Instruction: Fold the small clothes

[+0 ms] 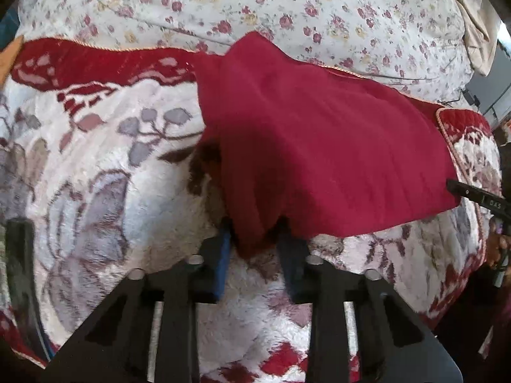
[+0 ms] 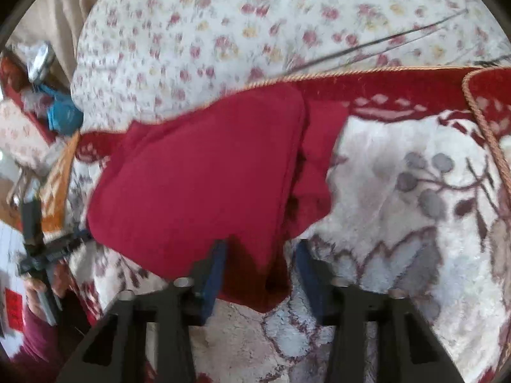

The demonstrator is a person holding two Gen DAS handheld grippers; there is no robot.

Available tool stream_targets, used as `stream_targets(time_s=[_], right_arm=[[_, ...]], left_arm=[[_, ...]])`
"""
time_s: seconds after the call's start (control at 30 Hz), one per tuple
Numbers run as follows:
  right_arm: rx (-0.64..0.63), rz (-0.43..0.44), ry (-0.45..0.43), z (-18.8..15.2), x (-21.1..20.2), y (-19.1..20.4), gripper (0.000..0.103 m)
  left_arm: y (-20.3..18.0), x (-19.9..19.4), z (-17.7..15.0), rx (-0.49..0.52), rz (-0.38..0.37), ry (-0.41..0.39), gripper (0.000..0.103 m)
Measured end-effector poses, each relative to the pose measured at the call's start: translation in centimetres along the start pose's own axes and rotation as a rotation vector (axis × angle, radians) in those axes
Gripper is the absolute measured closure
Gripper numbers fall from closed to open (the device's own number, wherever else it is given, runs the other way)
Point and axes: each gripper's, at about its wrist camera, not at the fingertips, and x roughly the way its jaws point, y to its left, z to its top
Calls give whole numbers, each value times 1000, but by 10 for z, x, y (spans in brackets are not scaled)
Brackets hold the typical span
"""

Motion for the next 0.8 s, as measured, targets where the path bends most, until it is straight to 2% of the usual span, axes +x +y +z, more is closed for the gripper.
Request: stream_targets(time_s=[0.03, 0.1, 0.2, 0.27, 0.37, 0.4, 0.43, 0.47, 0.5, 0.57, 0.7, 0.8], right_arm=[[-24, -15, 4, -1, 0, 5, 84], [-79, -60, -13, -1, -7, 12, 90], [-31, -72, -8, -2, -9, -1, 91], [-37, -68, 1, -3, -10, -3, 91], [-21, -63, -94, 4, -35, 5, 89], [-24, -57, -146, 8, -46, 11, 86], [-28, -42, -166, 11, -50, 17, 74], [-36, -20, -171, 15, -50, 24, 64], [-46, 2, -162, 20, -46, 33, 52], [-85, 35, -135, 33, -27, 57, 52], [-213, 14, -84, 60, 34, 114, 52], [-252, 33, -60, 80, 72, 141, 54]], left_arm=[[2, -2, -1, -4, -1, -1, 87], [8, -3, -5, -23, -4, 3, 88], [11, -7, -5, -56, -1, 2, 88], [9, -18, -4, -70, 28, -20, 88], [5, -34, 1, -83, 32, -46, 86], [5, -39, 4, -93, 18, -57, 78], [2, -43, 9, -106, 9, -77, 71], [-1, -44, 12, -117, 7, -89, 54], [-3, -44, 16, -130, 6, -103, 47], [-10, -38, 25, -146, 13, -116, 47], [-16, -13, 33, -138, 85, -96, 47], [-9, 4, 30, -149, 116, -67, 47]])
